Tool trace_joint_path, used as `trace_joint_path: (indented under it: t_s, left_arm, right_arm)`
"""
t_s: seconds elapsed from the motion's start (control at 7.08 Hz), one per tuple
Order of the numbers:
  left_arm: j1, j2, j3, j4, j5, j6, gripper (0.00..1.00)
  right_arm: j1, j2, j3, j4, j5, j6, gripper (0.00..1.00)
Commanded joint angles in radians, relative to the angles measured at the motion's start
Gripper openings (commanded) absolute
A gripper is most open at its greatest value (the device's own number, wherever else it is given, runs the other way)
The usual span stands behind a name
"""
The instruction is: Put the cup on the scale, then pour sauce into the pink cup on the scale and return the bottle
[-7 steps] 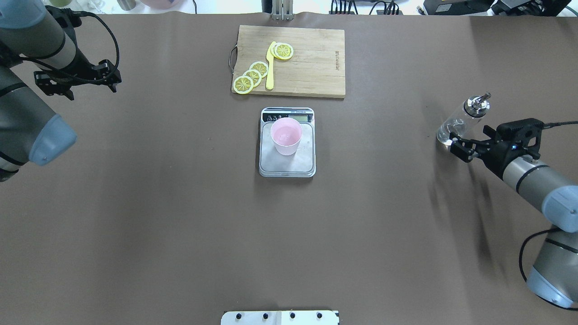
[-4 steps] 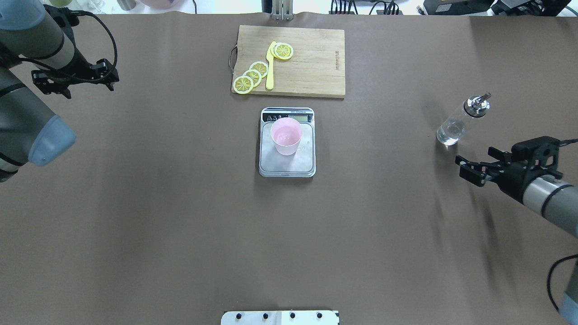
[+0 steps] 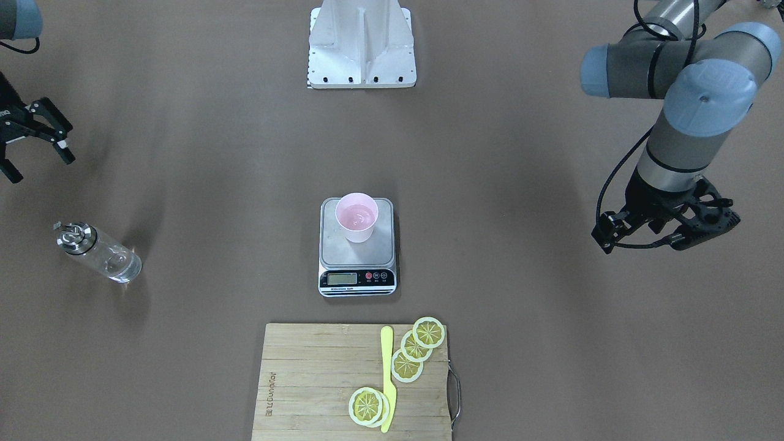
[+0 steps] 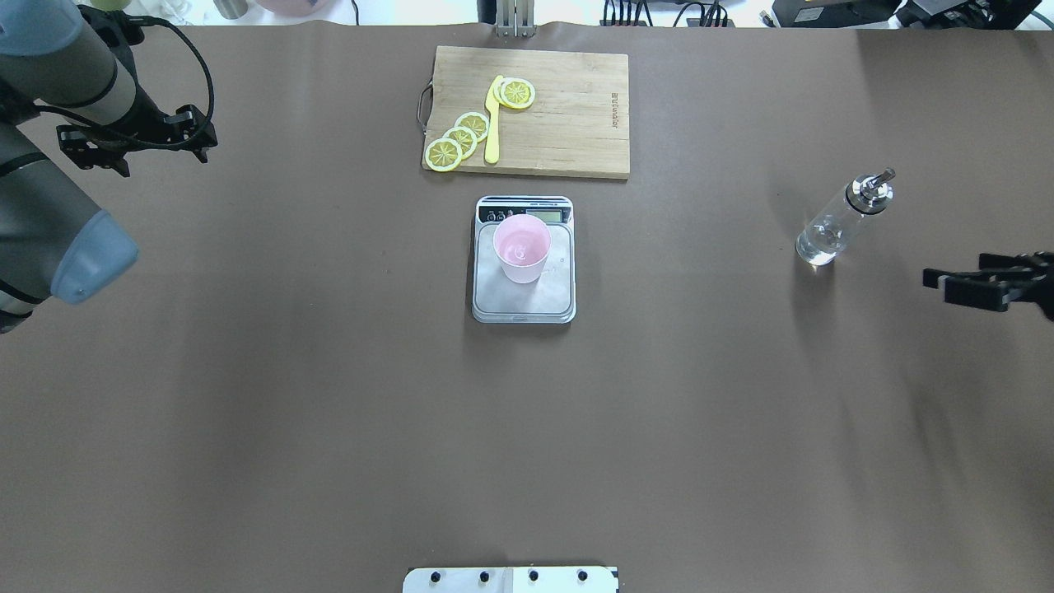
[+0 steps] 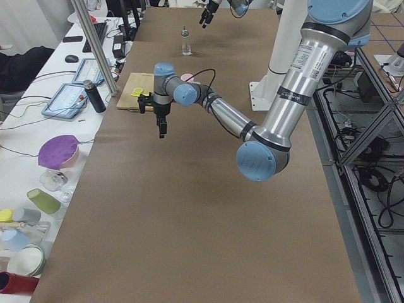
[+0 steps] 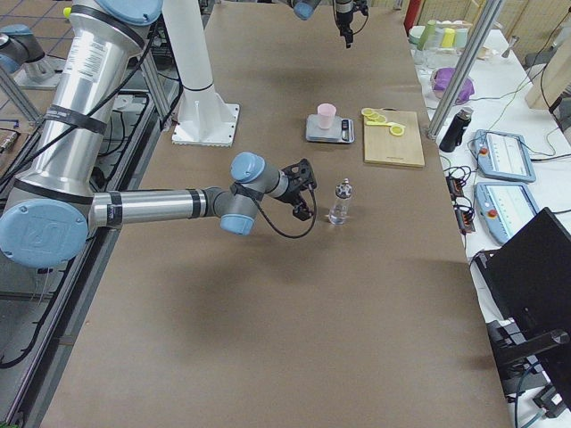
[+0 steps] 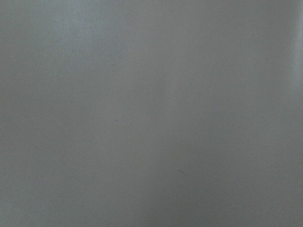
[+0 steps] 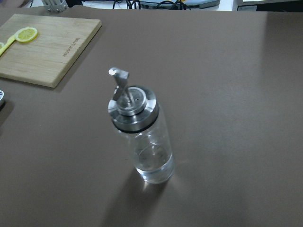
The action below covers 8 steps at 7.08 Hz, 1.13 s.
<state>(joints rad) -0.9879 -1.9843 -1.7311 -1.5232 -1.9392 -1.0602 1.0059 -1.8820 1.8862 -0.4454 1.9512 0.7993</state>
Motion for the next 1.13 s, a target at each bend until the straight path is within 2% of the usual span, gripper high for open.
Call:
trace_joint_path:
  t_s: [0.0, 0.14, 0.28, 0.42, 0.56, 0.71, 0.85, 0.99]
  left_arm:
    - [-0.002, 0.004, -0.008, 0.000, 0.000, 0.014, 0.99]
    - [-0.002, 0.009, -0.028, 0.005, -0.001, 0.029, 0.99]
    - [-0.035, 0.009, -0.028, 0.011, -0.004, 0.142, 0.98]
    - [-0.093, 0.010, -0.022, 0.035, -0.007, 0.236, 0.98]
    - [-0.163, 0.009, -0.025, 0.129, -0.018, 0.397, 0.98]
    - [-0.258, 0.012, -0.018, 0.241, -0.071, 0.630, 0.99]
    - [-0.366, 0.047, 0.002, 0.298, -0.084, 0.819, 0.98]
    - [-0.468, 0.100, 0.057, 0.260, -0.206, 0.873, 0.98]
  right_arm:
    - [0.285, 0.107, -0.045, -0.272, 0.301, -0.272, 1.00]
    - [0.390, 0.185, -0.115, -0.441, 0.402, -0.436, 1.00]
    - [0.431, 0.228, -0.163, -0.602, 0.419, -0.580, 1.00]
    - [0.442, 0.262, -0.179, -0.789, 0.399, -0.677, 1.00]
    - [0.459, 0.306, -0.203, -0.959, 0.388, -0.775, 1.00]
    - [0.491, 0.319, -0.232, -1.048, 0.368, -0.851, 1.00]
    - [0.513, 0.316, -0.245, -1.074, 0.380, -0.876, 1.00]
    - [0.517, 0.328, -0.239, -1.145, 0.399, -0.876, 1.00]
